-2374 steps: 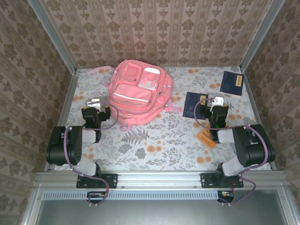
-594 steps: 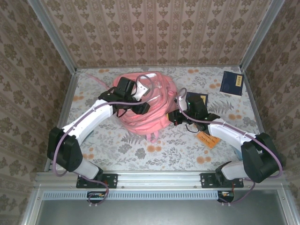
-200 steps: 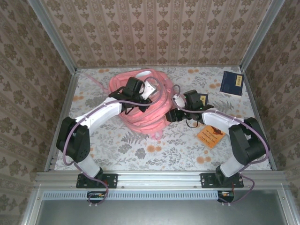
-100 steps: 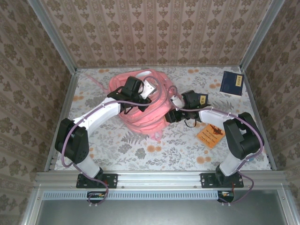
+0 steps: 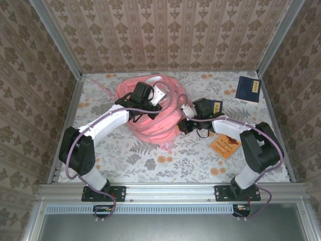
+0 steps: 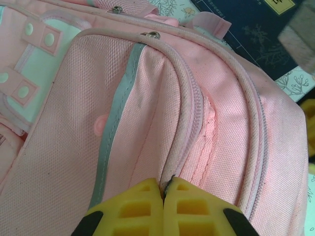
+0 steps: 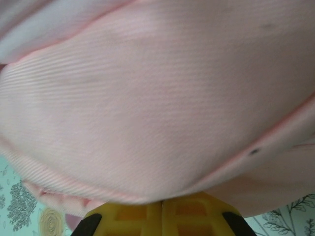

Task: Pack books, pencil case, and school supplies into a backpack

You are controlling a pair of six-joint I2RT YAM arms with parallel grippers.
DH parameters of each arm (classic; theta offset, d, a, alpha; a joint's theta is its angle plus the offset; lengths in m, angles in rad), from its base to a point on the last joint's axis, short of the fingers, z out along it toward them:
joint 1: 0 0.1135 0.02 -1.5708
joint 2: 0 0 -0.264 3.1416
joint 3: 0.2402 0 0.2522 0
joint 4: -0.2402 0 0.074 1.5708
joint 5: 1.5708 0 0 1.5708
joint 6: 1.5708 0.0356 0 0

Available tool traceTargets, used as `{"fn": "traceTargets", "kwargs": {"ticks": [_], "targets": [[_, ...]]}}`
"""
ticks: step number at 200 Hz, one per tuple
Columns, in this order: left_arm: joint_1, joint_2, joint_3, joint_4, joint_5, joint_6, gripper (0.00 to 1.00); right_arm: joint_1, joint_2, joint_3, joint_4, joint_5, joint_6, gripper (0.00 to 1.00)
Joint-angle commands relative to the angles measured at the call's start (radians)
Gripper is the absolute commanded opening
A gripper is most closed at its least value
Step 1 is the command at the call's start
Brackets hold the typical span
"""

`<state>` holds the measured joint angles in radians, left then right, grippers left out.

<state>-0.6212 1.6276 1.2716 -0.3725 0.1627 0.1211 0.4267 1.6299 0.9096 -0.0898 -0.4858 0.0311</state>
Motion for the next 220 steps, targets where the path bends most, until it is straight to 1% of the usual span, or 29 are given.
{"fn": "traceTargets", "kwargs": {"ticks": [1,24,48,81,92,100,106,118,126,133,137,142,156,170,182,193,220], "targets": [[0.003,0.002,0.011,0.074,-0.034,-0.072,0.00,0.064,-0.080,-0.024,-0.039,0.009,0.015,0.00],[0.003,0.026,0.015,0.103,-0.064,-0.120,0.00,0.125,-0.133,-0.053,-0.021,0.006,0.066,0.00],[0.004,0.056,0.029,0.136,-0.068,-0.178,0.00,0.180,-0.167,-0.081,0.064,0.003,0.145,0.00],[0.003,0.081,0.038,0.176,-0.055,-0.224,0.00,0.263,-0.133,-0.074,0.168,-0.018,0.225,0.00],[0.005,0.084,0.040,0.176,-0.052,-0.226,0.00,0.276,-0.116,-0.068,0.185,-0.026,0.250,0.02],[0.006,0.080,0.041,0.173,-0.048,-0.223,0.00,0.275,-0.115,-0.069,0.186,-0.006,0.267,0.04],[0.006,0.077,0.040,0.169,-0.044,-0.217,0.00,0.272,-0.124,-0.073,0.178,0.027,0.282,0.07],[0.011,0.066,0.033,0.160,-0.030,-0.202,0.00,0.258,-0.162,-0.087,0.155,0.120,0.325,0.18],[0.015,0.055,0.024,0.156,-0.016,-0.193,0.00,0.236,-0.194,-0.101,0.143,0.165,0.363,0.23],[0.018,0.045,0.012,0.157,-0.003,-0.183,0.00,0.211,-0.225,-0.117,0.138,0.186,0.402,0.29],[0.019,0.039,0.005,0.158,0.006,-0.178,0.00,0.198,-0.232,-0.127,0.136,0.200,0.425,0.34],[0.021,0.031,-0.003,0.158,0.019,-0.170,0.00,0.181,-0.280,-0.142,0.136,0.217,0.457,0.41],[0.025,0.011,-0.024,0.161,0.046,-0.151,0.00,0.132,-0.350,-0.170,0.120,0.243,0.580,0.55],[0.026,-0.006,-0.039,0.163,0.065,-0.136,0.00,0.096,-0.408,-0.190,0.107,0.264,0.702,0.65],[0.026,-0.017,-0.048,0.165,0.074,-0.128,0.00,0.074,-0.432,-0.194,0.075,0.303,0.790,0.68],[0.026,-0.024,-0.051,0.167,0.080,-0.122,0.00,0.050,-0.423,-0.178,0.030,0.317,0.862,0.69],[0.026,-0.031,-0.051,0.168,0.086,-0.121,0.00,0.012,-0.322,-0.091,-0.031,0.246,0.954,0.70]]}}
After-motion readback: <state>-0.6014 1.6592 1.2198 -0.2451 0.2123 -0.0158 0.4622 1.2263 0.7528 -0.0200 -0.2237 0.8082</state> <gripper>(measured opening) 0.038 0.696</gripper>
